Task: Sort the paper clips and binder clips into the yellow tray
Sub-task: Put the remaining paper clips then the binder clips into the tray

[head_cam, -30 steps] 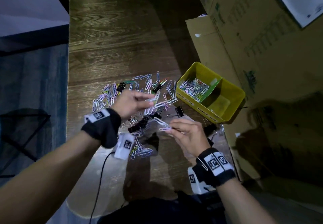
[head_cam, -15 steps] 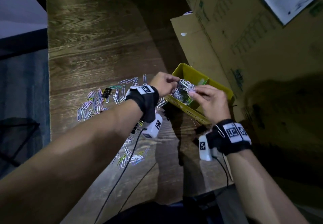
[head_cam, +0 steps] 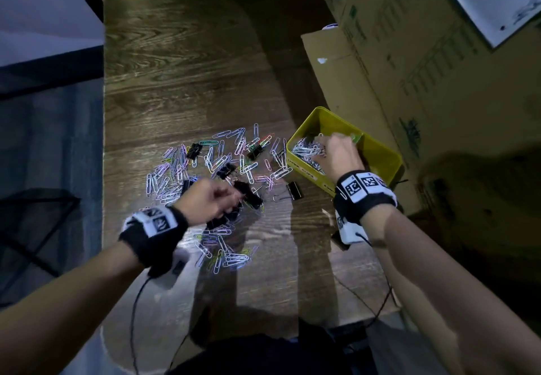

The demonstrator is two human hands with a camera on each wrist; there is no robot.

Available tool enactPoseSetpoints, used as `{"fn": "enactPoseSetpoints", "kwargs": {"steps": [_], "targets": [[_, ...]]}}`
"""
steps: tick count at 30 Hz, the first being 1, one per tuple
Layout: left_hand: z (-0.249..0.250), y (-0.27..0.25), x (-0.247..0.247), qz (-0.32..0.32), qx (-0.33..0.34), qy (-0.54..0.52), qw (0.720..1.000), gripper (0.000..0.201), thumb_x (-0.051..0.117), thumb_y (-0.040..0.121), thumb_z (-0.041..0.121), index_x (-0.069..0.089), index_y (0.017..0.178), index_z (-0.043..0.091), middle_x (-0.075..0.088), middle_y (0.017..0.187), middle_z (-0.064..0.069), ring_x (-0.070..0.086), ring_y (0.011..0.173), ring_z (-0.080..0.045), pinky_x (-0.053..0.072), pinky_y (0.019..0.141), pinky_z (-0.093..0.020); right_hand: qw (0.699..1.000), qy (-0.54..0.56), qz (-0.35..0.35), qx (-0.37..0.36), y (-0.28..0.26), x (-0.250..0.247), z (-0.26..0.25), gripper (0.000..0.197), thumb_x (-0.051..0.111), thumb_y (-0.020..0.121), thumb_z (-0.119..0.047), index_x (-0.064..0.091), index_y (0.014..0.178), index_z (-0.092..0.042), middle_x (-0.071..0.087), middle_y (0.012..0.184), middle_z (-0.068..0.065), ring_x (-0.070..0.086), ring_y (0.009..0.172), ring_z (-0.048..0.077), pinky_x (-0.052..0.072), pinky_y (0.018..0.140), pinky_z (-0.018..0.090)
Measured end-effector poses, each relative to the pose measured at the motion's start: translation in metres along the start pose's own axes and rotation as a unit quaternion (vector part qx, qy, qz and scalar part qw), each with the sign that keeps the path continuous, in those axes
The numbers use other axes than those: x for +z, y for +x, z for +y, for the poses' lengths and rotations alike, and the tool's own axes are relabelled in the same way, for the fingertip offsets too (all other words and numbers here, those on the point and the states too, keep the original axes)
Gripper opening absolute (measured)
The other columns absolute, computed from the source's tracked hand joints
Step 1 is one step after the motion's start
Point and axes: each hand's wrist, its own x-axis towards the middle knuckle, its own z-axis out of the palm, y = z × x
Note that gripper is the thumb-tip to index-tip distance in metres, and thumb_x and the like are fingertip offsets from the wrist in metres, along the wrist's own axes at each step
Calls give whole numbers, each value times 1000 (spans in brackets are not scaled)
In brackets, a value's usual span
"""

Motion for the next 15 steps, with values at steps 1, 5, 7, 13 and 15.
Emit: {"fn": "enactPoseSetpoints", "kwargs": {"steps": [1,5,7,13,15], "targets": [[-17,-11,-1,-9,0,46,999,8,61,89,19,68,89,23,71,75,-1,64,62,-15,55,59,-32,1000,14,12,-4,-3,3,1,41,69,85,-19,60,125,-14,60,120,16,62,103,30,51,93,40],[-72,-48,9,24,46,173,984,14,63,83,8,72,89,18,69,80,6,61,66,-8,52,66,-27,997,58,47,-12,-12,13,1,22,63,89,-12,68,110,-14,68,110,10,65,95,24,55,86,41],[-87,-59,22,26,89,195,976,18,60,80,5,71,87,17,70,84,1,64,72,-15,54,73,-28,996,58,62,-18,-17,16,-2,20,59,89,-7,70,105,-14,68,110,10,65,97,26,54,87,42],[-75,-41,45,58,132,231,962,37,53,81,-3,62,116,10,64,118,-7,58,108,-21,46,96,-32,978,87,155,-107,-51,29,-27,26,57,85,-2,71,103,-13,64,103,5,57,98,20,47,91,33],[-71,-36,46,72,125,250,957,42,52,81,-4,59,121,10,58,128,-10,55,116,-23,39,102,-31,974,124,130,-137,-68,37,-36,23,59,86,-4,71,103,-13,62,102,4,56,93,15,47,87,28]]}}
